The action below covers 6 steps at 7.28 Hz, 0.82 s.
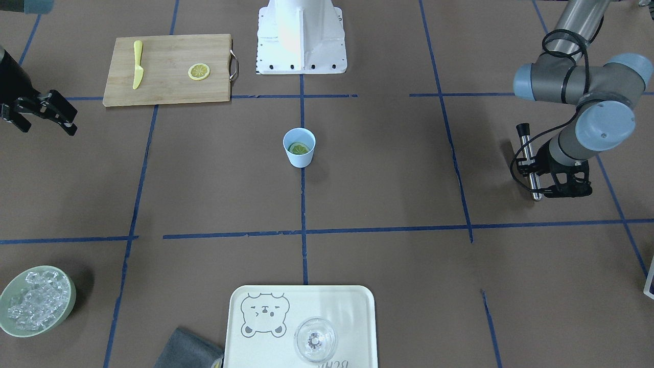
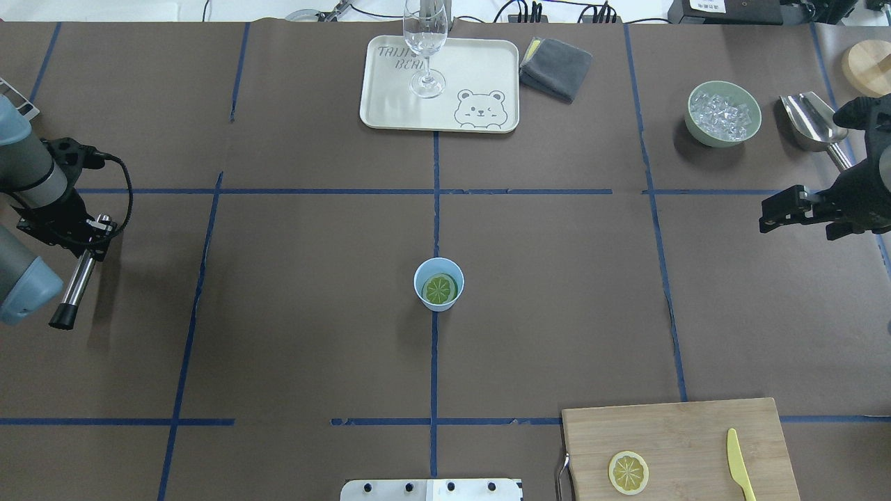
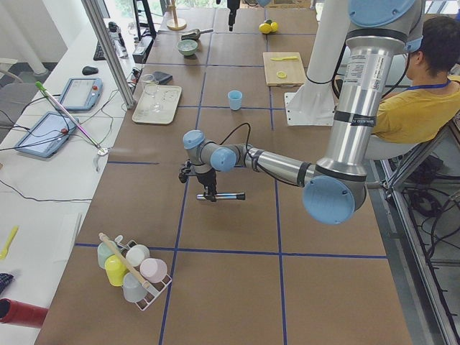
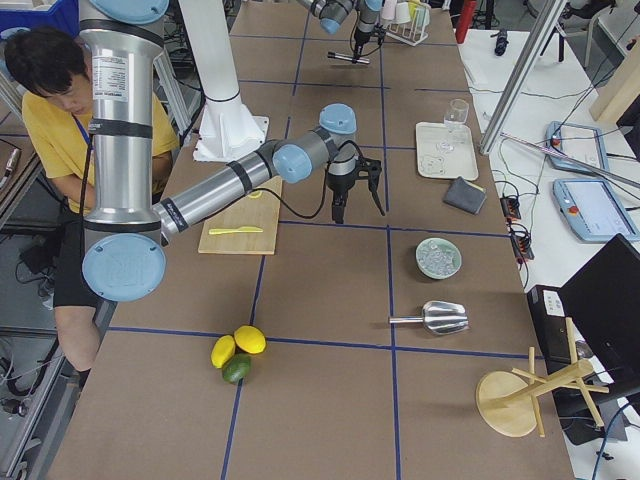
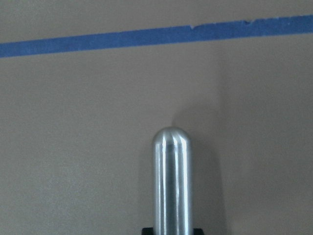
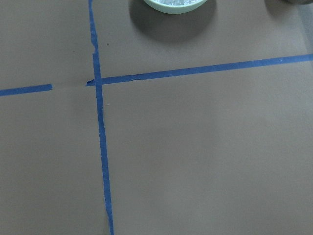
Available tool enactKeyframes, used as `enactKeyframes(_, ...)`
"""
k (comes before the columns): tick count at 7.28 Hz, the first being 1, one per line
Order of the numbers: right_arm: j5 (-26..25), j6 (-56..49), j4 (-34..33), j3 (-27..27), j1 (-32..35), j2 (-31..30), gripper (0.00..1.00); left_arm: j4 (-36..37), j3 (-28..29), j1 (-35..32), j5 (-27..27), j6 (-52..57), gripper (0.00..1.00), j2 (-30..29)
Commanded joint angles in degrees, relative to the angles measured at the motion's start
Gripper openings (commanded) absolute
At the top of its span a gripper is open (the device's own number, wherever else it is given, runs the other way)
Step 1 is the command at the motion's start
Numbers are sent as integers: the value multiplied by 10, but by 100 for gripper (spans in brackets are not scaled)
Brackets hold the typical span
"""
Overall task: Squeeze lemon into cup
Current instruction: 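Lower the muddler to the table and release it with the left gripper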
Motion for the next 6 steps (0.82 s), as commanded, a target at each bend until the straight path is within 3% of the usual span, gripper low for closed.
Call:
enactKeyframes(1, 1, 0, 0, 1, 2, 0, 100, -2, 0, 0, 0, -1, 32, 0)
enactKeyframes(4, 9, 0, 0, 1, 5, 0, 100, -2, 0, 0, 0, -2, 40, 0)
enactKeyframes(6, 10, 0, 0, 1, 6, 1, 100, -2, 0, 0, 0, -2, 56, 0)
